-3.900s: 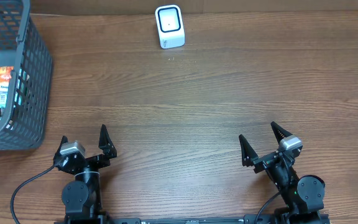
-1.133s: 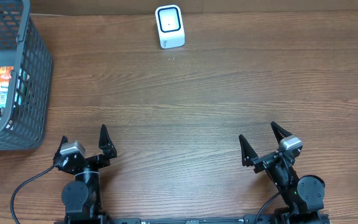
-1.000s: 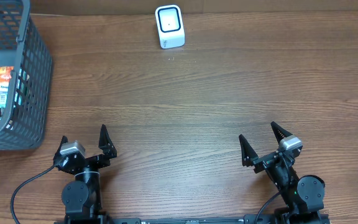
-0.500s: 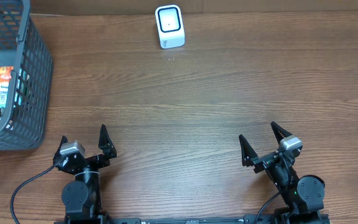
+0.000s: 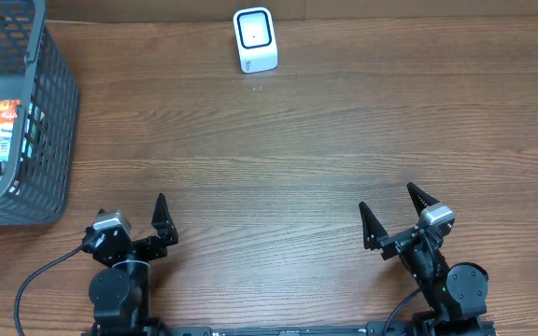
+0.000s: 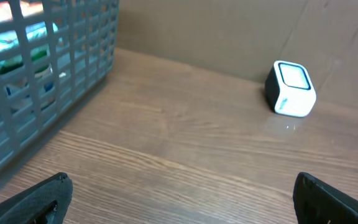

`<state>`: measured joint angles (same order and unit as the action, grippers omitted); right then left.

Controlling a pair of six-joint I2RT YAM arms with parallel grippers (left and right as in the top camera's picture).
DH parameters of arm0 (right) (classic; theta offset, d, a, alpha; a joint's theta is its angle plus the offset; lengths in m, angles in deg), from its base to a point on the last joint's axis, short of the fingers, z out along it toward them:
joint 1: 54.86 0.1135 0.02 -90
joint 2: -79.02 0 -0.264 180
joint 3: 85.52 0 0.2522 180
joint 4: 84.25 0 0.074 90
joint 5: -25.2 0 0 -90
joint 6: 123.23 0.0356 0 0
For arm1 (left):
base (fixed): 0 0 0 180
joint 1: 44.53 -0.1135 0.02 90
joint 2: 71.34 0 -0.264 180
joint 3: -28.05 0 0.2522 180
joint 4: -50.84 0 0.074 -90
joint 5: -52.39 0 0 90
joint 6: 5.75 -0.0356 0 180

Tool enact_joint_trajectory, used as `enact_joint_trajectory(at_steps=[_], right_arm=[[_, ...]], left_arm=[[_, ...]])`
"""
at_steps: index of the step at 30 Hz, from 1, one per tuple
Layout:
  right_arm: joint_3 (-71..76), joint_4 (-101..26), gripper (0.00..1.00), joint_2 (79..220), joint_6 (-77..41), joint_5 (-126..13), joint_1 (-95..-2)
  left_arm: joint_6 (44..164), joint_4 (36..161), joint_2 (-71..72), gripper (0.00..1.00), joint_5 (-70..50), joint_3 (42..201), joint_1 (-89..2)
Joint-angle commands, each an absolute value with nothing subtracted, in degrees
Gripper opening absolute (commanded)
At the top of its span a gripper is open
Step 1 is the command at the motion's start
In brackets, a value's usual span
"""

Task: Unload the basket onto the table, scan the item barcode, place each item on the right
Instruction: 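Reach the left gripper into the grey basket and grasp snack packs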

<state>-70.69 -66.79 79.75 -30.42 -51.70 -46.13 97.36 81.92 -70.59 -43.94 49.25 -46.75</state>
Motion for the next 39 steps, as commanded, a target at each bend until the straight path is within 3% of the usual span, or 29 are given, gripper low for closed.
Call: enact_joint_trajectory(at_steps=[1,6,12,24,31,39], right_arm=[[-71.3,-67.1,1.00,79.2,-30.7,-52.1,-45.9],[-71.3,-67.1,1.00,79.2,-30.7,-52.1,-45.9],[-71.3,-67.1,1.00,79.2,-30.7,-52.1,-45.9],[-71.3,-67.1,1.00,79.2,-30.7,-52.1,-45.9],[-71.3,-67.1,1.00,79.2,-30.7,-52.1,-45.9],[-71.3,-67.1,1.00,79.2,-30.7,-52.1,-45.9]], left_arm=[[96.5,83.6,-71.0,1.00,-41.0,57.0,-46.4],[96.5,89.3,-68.5,1.00,-39.5,69.9,-46.4],[92.8,99.7,-55.7,1.00,-37.3,90.7,-46.4],[83.8,144.2,-9.5,1.00,-30.3,144.4,-46.4],[83.8,143.6,3.4,1.00,-36.2,148.6,-46.4],[84.8,126.9,7.3,1.00,-45.4,148.6,-48.8]])
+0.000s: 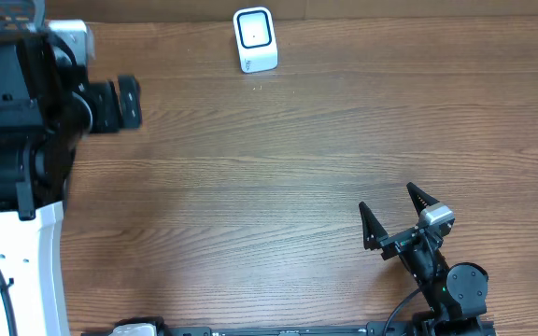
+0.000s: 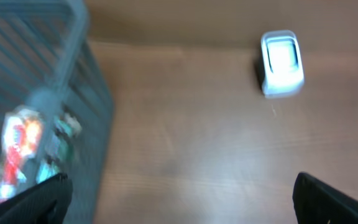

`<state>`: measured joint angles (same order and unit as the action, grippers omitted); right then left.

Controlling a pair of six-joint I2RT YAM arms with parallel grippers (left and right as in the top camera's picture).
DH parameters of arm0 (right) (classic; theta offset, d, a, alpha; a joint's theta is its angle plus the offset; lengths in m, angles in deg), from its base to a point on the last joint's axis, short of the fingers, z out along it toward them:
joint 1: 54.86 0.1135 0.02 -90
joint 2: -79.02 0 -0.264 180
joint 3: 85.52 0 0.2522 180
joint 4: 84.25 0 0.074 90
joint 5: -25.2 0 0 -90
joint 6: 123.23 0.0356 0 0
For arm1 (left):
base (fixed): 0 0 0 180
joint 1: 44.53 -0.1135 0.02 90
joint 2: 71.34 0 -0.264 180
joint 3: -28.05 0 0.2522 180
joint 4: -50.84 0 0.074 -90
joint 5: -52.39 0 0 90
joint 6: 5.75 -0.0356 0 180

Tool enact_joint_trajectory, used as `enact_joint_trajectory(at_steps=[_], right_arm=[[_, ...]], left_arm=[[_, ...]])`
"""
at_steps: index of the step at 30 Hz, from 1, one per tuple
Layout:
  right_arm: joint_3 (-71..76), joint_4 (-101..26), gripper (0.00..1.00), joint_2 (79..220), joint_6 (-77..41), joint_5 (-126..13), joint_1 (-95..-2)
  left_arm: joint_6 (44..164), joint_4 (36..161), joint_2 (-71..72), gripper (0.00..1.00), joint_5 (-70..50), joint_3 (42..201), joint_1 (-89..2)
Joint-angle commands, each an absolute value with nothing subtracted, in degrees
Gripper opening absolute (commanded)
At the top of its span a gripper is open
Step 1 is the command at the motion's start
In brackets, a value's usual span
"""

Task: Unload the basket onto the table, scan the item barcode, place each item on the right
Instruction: 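Reach the left gripper into the grey basket and grasp snack packs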

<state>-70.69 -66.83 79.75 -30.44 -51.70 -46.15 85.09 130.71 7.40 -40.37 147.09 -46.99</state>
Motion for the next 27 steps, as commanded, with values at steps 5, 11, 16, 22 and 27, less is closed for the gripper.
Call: enact_joint_trajectory(at_steps=[5,11,16,22,27], right_arm=[[-71.3,-67.1,1.00,79.2,-30.7,-52.1,-45.9],[-71.3,-67.1,1.00,79.2,-30.7,-52.1,-45.9],[-71.3,-67.1,1.00,79.2,-30.7,-52.1,-45.9],[-71.3,-67.1,1.00,79.2,-30.7,-52.1,-45.9],[-71.3,-67.1,1.00,79.2,-30.7,-52.1,-45.9]], left_arm=[[85.9,117.5,7.4,1.00,-45.5,148.6,-56.7],[85.4,114.7,9.1,1.00,-45.4,148.6,-69.3],[82.4,115.3,13.5,1.00,-38.9,148.6,-78.3],[71.8,116.8,23.0,1.00,-26.3,148.6,-85.8],[66.2,118.3,30.0,1.00,-22.3,148.6,-87.2]])
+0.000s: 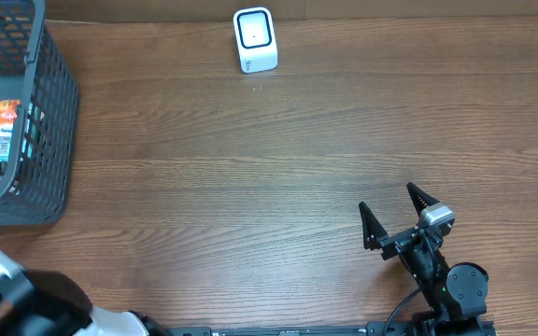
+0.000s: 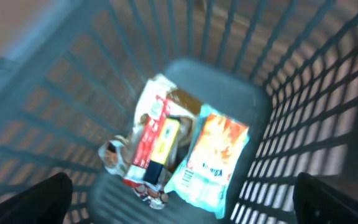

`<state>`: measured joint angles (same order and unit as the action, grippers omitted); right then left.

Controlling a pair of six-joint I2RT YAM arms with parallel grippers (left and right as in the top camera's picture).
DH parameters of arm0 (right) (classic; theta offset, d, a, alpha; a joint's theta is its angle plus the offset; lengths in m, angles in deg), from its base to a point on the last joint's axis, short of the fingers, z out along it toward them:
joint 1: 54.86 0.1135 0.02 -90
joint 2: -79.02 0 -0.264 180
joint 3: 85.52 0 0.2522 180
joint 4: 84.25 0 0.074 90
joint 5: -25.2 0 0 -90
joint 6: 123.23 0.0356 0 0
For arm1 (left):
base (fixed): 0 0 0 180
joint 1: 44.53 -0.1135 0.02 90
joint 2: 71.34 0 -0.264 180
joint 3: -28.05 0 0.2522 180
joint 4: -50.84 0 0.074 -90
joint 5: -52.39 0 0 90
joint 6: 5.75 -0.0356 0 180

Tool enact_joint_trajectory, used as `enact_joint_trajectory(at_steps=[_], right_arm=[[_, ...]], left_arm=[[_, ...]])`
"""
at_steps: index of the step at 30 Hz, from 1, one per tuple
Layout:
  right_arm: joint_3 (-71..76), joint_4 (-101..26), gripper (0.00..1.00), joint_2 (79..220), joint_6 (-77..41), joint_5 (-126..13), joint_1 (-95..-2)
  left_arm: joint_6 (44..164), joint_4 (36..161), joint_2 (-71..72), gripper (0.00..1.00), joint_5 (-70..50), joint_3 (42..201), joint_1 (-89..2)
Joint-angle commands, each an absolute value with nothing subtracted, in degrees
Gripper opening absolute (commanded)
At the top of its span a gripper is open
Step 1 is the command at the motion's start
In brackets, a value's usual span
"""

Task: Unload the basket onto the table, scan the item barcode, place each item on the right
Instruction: 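Reach the left gripper into the grey basket and grasp snack packs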

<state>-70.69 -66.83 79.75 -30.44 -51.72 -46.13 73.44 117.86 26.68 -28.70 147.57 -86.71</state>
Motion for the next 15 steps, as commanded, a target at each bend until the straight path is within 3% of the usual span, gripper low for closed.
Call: enact_joint_trajectory(at_steps=[1,15], right_arm=[[-71.3,-67.1,1.00,79.2,-30.7,-52.1,-45.9],[-71.3,-67.1,1.00,79.2,-30.7,-52.1,-45.9]], left_arm=[[65.3,118.3,31.0,1.00,-21.7,148.6,-87.3],[60.0,117.2,43.7,1.00,-16.7,148.6,-87.1]])
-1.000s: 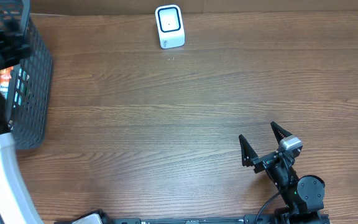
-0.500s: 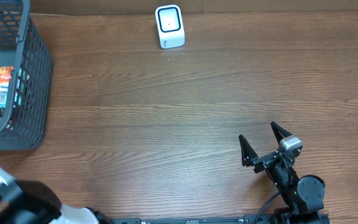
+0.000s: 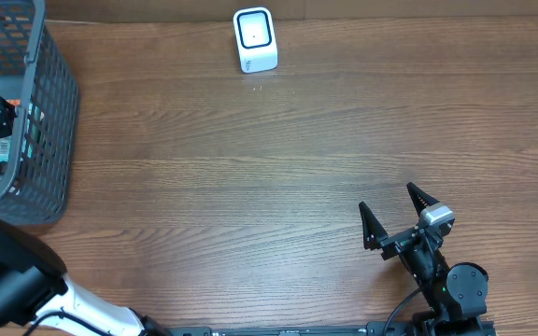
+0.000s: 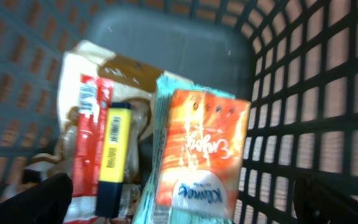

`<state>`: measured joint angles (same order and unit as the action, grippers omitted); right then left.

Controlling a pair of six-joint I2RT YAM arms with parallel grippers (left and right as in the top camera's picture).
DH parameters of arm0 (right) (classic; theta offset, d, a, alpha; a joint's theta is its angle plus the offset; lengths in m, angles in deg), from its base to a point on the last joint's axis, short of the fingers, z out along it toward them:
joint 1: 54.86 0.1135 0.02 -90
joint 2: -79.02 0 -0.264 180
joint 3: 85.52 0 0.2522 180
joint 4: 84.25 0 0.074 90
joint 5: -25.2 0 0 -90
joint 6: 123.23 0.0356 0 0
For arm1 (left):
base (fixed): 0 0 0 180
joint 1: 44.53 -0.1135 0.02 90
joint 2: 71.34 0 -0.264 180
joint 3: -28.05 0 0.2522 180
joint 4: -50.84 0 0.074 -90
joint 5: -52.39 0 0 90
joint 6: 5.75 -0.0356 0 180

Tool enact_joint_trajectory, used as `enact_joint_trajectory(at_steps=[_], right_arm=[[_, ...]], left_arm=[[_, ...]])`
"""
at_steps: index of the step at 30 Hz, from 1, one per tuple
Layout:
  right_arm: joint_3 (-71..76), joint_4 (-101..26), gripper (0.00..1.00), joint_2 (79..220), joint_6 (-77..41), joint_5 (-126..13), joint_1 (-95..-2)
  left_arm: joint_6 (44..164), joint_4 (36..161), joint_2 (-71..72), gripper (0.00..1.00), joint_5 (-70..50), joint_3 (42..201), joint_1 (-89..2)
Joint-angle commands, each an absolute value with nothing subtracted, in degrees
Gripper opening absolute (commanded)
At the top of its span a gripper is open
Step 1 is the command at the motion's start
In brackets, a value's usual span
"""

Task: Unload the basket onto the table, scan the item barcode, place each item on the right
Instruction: 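Reach the left gripper into the grey basket and grasp snack packs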

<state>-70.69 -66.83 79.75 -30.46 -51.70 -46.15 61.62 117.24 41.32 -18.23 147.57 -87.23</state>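
My left gripper is down inside the grey basket point(image 3: 49, 112) at the table's left edge. In the left wrist view it point(image 4: 185, 211) stands open over the packets, one black fingertip point(image 4: 39, 199) low on each side. Between them lies an orange tissue pack point(image 4: 197, 149). Left of it are a yellow and dark blue bar point(image 4: 114, 155), a red packet point(image 4: 86, 137) and a brown and white bag point(image 4: 110, 68). The white scanner point(image 3: 254, 40) stands at the table's far edge. My right gripper point(image 3: 395, 222) rests open near the front edge.
The basket's mesh walls point(image 4: 303, 93) close in on all sides around the left gripper. My left arm point(image 3: 12, 280) reaches in from the front left corner. The wooden table point(image 3: 278, 149) lies between basket, scanner and right arm.
My left gripper has come lower into the basket; the packets fill more of its view and the orange tissue pack now sits between its fingertips. The right arm has not moved.
Both grippers rested open at the table's front edge. Then my left arm was raised near the basket's right side, facing the scanner. Then it looked down into the basket from above. Now it is low inside the basket, open over the packets.
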Motion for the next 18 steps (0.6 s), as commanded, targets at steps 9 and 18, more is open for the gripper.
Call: enact_joint_trajectory(at_steps=[9,18], right_arm=[[-71.3,-67.1,1.00,79.2,-30.7,-52.1,-45.9],[-71.3,-67.1,1.00,79.2,-30.7,-52.1,-45.9]], left_arm=[[59.3,116.8,50.4,1.00,-17.4,148.6,-86.5],[57.6,116.7,55.0,0.91,-20.4,148.6,-84.1]])
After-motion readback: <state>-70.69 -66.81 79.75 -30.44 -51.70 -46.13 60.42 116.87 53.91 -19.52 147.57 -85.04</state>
